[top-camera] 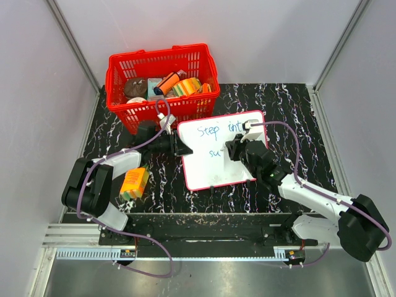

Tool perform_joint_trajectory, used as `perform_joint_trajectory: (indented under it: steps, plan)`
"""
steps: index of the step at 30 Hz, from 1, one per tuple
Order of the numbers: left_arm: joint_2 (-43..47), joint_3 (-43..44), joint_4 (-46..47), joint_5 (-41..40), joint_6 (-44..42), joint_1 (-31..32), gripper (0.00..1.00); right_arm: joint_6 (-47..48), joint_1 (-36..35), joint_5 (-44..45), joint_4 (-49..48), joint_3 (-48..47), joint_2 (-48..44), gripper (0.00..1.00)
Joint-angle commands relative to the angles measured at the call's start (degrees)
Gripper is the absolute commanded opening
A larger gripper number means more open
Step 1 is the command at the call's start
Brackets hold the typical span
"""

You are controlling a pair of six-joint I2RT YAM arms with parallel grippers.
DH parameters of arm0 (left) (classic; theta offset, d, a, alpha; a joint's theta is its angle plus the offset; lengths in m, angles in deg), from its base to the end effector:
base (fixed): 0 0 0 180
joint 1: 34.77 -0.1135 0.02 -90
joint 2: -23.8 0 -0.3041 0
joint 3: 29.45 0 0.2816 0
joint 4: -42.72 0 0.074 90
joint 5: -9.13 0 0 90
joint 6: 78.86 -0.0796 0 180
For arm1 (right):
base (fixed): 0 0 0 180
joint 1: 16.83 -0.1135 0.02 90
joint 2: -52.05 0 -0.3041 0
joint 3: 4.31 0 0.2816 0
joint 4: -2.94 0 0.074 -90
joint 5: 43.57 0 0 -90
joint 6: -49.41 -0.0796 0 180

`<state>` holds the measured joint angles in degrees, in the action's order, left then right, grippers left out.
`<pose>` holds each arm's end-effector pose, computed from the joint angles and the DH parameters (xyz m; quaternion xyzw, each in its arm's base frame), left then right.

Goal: Write a sentence on the whiteboard

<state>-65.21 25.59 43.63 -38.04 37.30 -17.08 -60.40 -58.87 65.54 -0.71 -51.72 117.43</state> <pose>0.3258 -0.1607 0.1880 0.1131 0.8290 -0.4635 0.2918 0.2445 0.1854 0.2662 -0.0502 0.7838 0.1984 0.5863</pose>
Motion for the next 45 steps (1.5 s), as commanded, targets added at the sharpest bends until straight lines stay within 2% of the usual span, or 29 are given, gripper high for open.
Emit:
perform_joint_trajectory:
  steps: [1,20,45]
  plan:
    - [-3.0,-0.9,-5.6,-13.8,-10.0,1.3,0.00,-0.3,0.2,-1.4,-0.8,0.2,-0.3,0.00]
    - [-3.2,-0.8,-5.6,-13.8,-10.0,1.4,0.00,0.3,0.2,-0.5,1.4,3.1,-4.1,0.00]
    - [-3.2,-0.7,-5.5,-13.6,-10.0,1.4,0.00,3.4,0.4,6.4,1.1,-1.7,-4.3,0.00]
